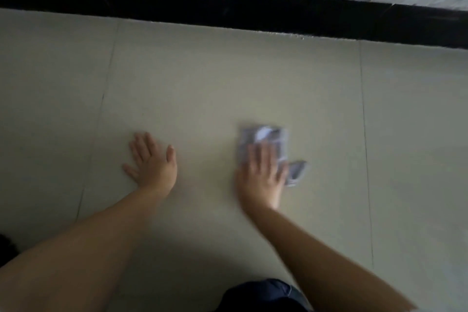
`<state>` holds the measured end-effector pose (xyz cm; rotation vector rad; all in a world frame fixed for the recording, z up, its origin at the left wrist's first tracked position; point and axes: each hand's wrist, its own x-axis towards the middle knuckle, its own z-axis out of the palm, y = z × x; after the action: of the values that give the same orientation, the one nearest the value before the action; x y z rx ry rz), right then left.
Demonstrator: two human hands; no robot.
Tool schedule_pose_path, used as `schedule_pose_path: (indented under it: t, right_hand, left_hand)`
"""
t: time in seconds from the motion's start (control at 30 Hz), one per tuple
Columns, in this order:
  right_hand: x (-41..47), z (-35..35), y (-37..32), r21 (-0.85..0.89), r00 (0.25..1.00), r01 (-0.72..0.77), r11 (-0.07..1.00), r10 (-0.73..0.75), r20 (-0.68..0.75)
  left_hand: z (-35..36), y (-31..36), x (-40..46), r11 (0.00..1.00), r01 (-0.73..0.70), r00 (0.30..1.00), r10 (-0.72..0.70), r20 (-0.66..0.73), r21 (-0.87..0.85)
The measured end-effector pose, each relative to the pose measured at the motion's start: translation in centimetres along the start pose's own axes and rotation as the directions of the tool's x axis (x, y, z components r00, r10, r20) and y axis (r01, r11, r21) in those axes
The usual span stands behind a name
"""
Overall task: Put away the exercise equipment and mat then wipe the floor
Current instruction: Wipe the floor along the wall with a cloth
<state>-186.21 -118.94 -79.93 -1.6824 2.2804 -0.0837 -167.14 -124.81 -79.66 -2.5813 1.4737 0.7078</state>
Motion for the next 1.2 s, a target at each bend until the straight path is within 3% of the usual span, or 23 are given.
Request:
schedule_pose_path:
  t: [0.07,0.13,0.17,0.2,0.27,0.33,0.37,0.4,0.47,0.53,0.57,0.63,0.7,0.73,0.8,0.87,0.9,1.0,1.07,1.13,1.2]
  right_hand:
    - [-4.3,1.1,-3.7,-0.052,0.929,0.338,0.94,-0.325,0.177]
    - [-6.0,0.7,-3.8,-0.017,0.746,0.617,0.786,-0.578,0.331]
    - [-5.6,0.8,-2.3,0.002,0.681,0.692,0.722,-0.653,0.331]
    - [-4.8,0.9,-0.2,-0.016,0.674,0.712,0.702,-0.675,0.301]
    - [-3.0,0.3,5.3,-0.082,0.809,0.568,0.819,-0.537,0.238]
    - [-1.5,-1.5,11.8,-0.133,0.963,0.253,0.958,-0.236,0.129]
    - [-0.9,-2.9,14.8,-0.108,0.996,0.053,0.993,-0.044,0.078]
    - [-0.5,-4.6,17.3,-0.05,0.984,-0.162,0.986,0.165,0.066]
    - [0.1,-7.1,20.0,0.065,0.867,-0.494,0.867,0.486,0.111]
    - [0.1,-7.2,18.9,0.087,0.788,-0.615,0.784,0.604,0.121]
    - [-0.3,-6.5,17.1,0.072,0.802,-0.595,0.801,0.584,0.126]
    - [-2.7,-4.0,12.0,0.032,0.906,-0.407,0.913,0.399,0.141]
    - [-6.3,-1.7,6.8,0.0,0.994,-0.052,0.999,0.052,0.098]
    - [-7.9,-1.0,4.9,-0.018,0.981,0.142,0.99,-0.138,0.137]
    - [-9.4,-0.5,4.2,-0.032,0.862,0.45,0.893,-0.424,0.279]
    - [-8.5,-1.0,7.4,-0.014,0.755,0.609,0.793,-0.575,0.314]
    - [-7.7,-1.2,10.3,-0.029,0.756,0.611,0.791,-0.572,0.318]
    - [-5.0,-3.7,20.5,-0.14,0.909,0.36,0.922,-0.313,0.276]
    - [-3.6,-6.0,27.7,-0.1,0.983,0.018,0.995,0.001,0.181]
    - [-2.5,-8.7,32.4,0.003,0.922,-0.355,0.935,0.349,0.169]
    - [-1.7,-10.4,33.3,0.036,0.83,-0.538,0.842,0.522,0.194]
  left_hand:
    - [-0.6,-0.1,0.0,1.0,-0.007,1.0,0.007,0.023,-0.021]
    - [-1.1,-0.2,-0.2,0.999,-0.024,0.999,0.025,0.023,-0.045]
    - [-1.3,-0.2,-0.4,0.998,-0.038,0.999,0.038,0.02,-0.041]
    - [-1.3,-0.2,-0.5,0.998,-0.059,0.998,0.059,0.013,-0.022]
    - [-1.1,0.0,-1.3,0.99,-0.137,0.991,0.137,0.009,0.045]
    - [-0.5,0.3,-2.4,0.965,-0.241,0.97,0.24,0.026,0.106]
    - [-0.1,0.5,-3.0,0.946,-0.293,0.956,0.289,0.049,0.138]
    - [0.2,0.8,-3.6,0.925,-0.341,0.94,0.332,0.078,0.169]
    - [1.0,1.5,-4.8,0.88,-0.425,0.905,0.404,0.134,0.214]
    - [1.5,2.3,-5.9,0.835,-0.495,0.869,0.468,0.164,0.24]
    - [1.7,2.7,-6.4,0.817,-0.521,0.853,0.492,0.173,0.245]
    - [1.9,3.3,-7.2,0.81,-0.538,0.841,0.499,0.21,0.232]
    - [1.8,4.1,-7.7,0.837,-0.507,0.854,0.454,0.255,0.208]
    - [1.6,4.4,-7.7,0.852,-0.486,0.861,0.429,0.271,0.196]
    - [1.2,4.8,-7.5,0.871,-0.462,0.868,0.405,0.286,0.169]
    - [0.9,4.9,-7.2,0.863,-0.476,0.858,0.413,0.304,0.169]
    - [0.8,4.8,-7.1,0.857,-0.486,0.851,0.418,0.319,0.175]
    - [0.3,4.8,-7.0,0.828,-0.517,0.828,0.42,0.371,0.218]
    - [0.0,5.1,-7.3,0.726,-0.609,0.778,0.468,0.419,0.32]
    - [-0.3,5.8,-7.7,0.519,-0.747,0.665,0.562,0.492,0.416]
    - [-0.5,7.0,-8.0,0.394,-0.811,0.585,0.577,0.57,0.433]
